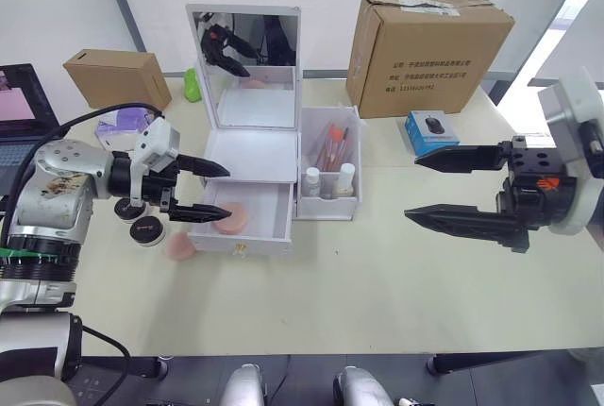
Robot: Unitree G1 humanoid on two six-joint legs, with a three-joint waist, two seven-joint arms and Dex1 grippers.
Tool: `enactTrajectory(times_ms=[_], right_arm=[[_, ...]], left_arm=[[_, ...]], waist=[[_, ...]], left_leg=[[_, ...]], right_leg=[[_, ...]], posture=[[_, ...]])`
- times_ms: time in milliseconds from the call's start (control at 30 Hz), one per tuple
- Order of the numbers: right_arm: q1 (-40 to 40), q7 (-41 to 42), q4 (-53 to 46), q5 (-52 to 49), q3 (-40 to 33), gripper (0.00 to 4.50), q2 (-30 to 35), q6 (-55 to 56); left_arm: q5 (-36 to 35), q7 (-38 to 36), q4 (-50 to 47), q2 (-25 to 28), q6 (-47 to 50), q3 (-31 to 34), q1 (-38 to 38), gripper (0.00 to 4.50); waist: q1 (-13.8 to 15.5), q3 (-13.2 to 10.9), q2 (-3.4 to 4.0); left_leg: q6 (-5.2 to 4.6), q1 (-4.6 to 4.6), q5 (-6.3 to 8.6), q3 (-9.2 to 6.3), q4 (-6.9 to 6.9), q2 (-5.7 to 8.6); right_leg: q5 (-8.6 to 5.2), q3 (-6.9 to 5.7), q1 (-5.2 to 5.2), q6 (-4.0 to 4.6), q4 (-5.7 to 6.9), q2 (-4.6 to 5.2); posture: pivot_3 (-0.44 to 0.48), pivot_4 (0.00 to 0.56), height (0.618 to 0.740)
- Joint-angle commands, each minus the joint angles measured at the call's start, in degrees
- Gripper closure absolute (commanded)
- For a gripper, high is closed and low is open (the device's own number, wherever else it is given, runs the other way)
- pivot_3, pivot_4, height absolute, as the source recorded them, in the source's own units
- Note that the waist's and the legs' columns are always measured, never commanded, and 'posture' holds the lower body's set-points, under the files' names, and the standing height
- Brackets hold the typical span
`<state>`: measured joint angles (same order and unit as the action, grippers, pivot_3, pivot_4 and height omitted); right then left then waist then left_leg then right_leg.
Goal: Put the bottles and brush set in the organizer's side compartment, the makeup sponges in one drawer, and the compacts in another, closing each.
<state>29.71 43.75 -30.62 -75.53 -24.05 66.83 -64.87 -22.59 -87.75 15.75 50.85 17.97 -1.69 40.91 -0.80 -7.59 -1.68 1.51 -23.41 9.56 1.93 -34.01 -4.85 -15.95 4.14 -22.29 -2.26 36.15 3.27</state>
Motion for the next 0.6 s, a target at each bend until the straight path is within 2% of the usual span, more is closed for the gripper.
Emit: enactTrajectory(times_ms=[33,200,333,467,600], right_arm=[[0.23,0.63,0.48,0.04,-1.79,0.00,1.09,1.88],[0.77,0.75,1.01,0.70,-0.78,0.00,1.56,2.40],[1.58,1.35,3.11,5.24,1.48,0.00,2.20,3.93],[3.54,4.69,6.36,11.88,6.43,0.00,0.90,8.09],[-1.66,9.81,10.45,22.11,11.18,0.00,0.75,14.54]], left_arm=[[-1.70,0.59,-1.10,0.71,1.20,2.99,0.78,0.04],[-5.55,3.82,-1.55,1.65,6.21,9.18,-1.95,0.04],[-7.83,6.33,-1.83,5.12,8.94,16.90,-8.56,0.04],[-6.39,8.68,-3.47,6.80,3.03,25.66,-21.53,0.04],[-6.19,17.09,2.49,4.76,-2.29,38.40,-32.03,0.04]], waist=[[0.00,0.00,0.00],[-0.02,0.00,0.00],[-0.53,0.00,0.00],[-1.10,0.00,0.05],[-1.17,0.00,-0.01]], left_leg=[[0.00,0.00,0.00,0.00,0.00,0.00],[0.00,0.01,0.00,0.00,0.00,0.00],[0.00,0.10,0.00,-0.01,0.00,-0.02],[0.00,0.26,0.00,0.00,0.08,-0.05],[0.01,0.26,0.01,0.08,0.12,-0.10]], right_leg=[[0.00,0.00,0.00,0.00,0.00,0.00],[0.00,0.00,0.00,0.00,0.02,0.00],[-0.02,0.01,-0.01,0.03,0.04,-0.01],[-0.11,0.01,0.00,0.17,0.07,0.00],[-0.33,-0.09,-0.01,0.63,0.09,0.10]], posture=[[0.000,0.150,0.740],[0.000,0.150,0.740],[0.000,0.150,0.740],[0.000,0.150,0.740],[0.000,0.150,0.740]])
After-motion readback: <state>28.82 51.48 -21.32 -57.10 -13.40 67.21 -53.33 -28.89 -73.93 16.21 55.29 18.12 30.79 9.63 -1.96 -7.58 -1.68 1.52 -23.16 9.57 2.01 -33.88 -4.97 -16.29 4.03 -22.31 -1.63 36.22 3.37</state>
